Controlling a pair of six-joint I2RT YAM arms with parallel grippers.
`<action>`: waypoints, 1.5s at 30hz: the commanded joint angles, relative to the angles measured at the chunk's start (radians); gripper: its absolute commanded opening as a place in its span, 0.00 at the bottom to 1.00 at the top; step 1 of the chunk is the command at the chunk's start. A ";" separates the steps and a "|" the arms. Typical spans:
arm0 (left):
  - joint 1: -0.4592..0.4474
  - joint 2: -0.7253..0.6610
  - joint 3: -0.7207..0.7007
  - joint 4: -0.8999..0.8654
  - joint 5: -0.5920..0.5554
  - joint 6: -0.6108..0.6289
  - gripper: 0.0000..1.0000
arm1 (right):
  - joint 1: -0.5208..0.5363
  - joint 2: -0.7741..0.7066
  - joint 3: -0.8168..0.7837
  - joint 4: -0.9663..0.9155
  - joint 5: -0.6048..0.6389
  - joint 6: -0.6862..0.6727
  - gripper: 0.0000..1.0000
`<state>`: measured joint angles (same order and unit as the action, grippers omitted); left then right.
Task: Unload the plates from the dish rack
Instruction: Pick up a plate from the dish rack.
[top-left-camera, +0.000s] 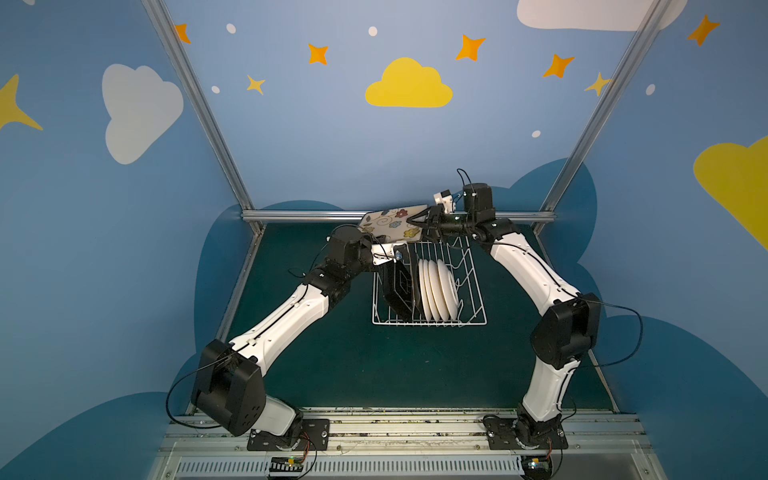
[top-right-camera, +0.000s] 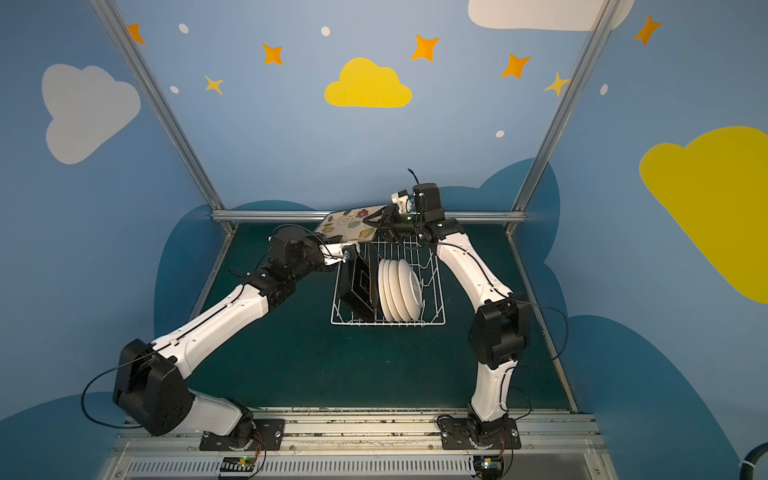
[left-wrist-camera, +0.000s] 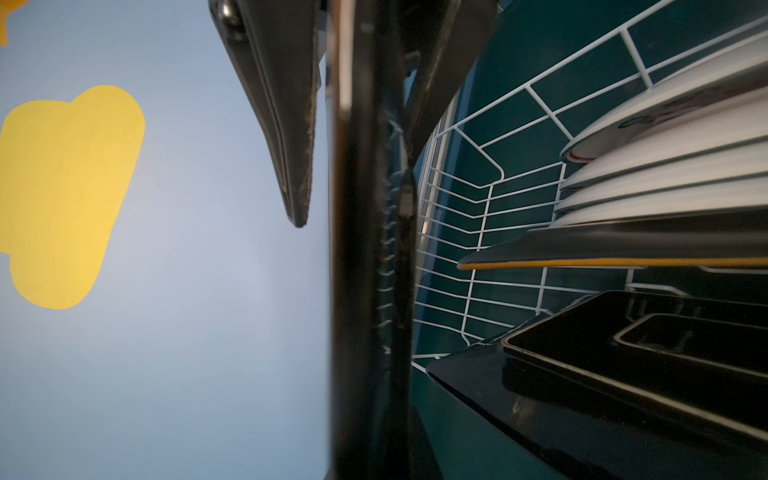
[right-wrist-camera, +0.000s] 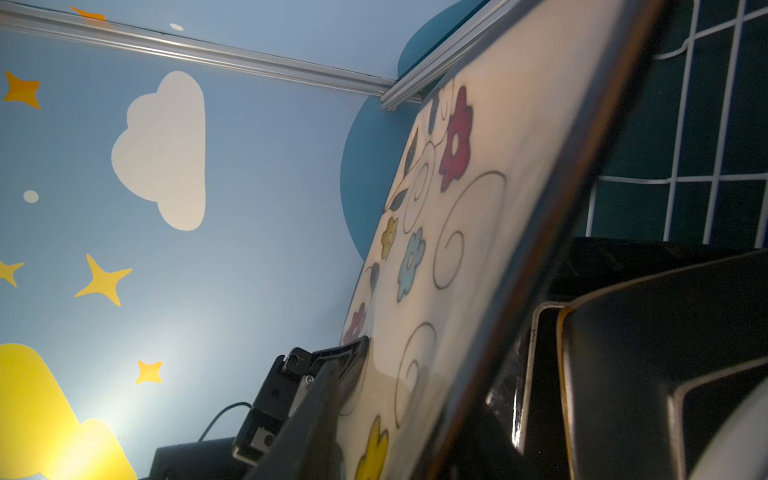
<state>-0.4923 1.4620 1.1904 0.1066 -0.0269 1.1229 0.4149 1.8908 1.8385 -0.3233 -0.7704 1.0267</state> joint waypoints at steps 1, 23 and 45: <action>-0.005 -0.075 0.028 0.237 -0.004 0.023 0.09 | 0.011 0.022 0.055 -0.052 -0.013 -0.015 0.44; -0.009 -0.053 0.012 0.270 -0.050 -0.034 0.46 | -0.022 0.003 0.024 0.050 -0.050 0.050 0.00; 0.000 -0.093 -0.031 0.096 -0.033 -0.090 0.99 | -0.168 -0.073 -0.089 0.538 -0.094 0.305 0.00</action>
<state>-0.5026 1.3933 1.1687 0.2287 -0.0444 1.0580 0.2527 1.9083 1.7023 -0.0216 -0.8074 1.3075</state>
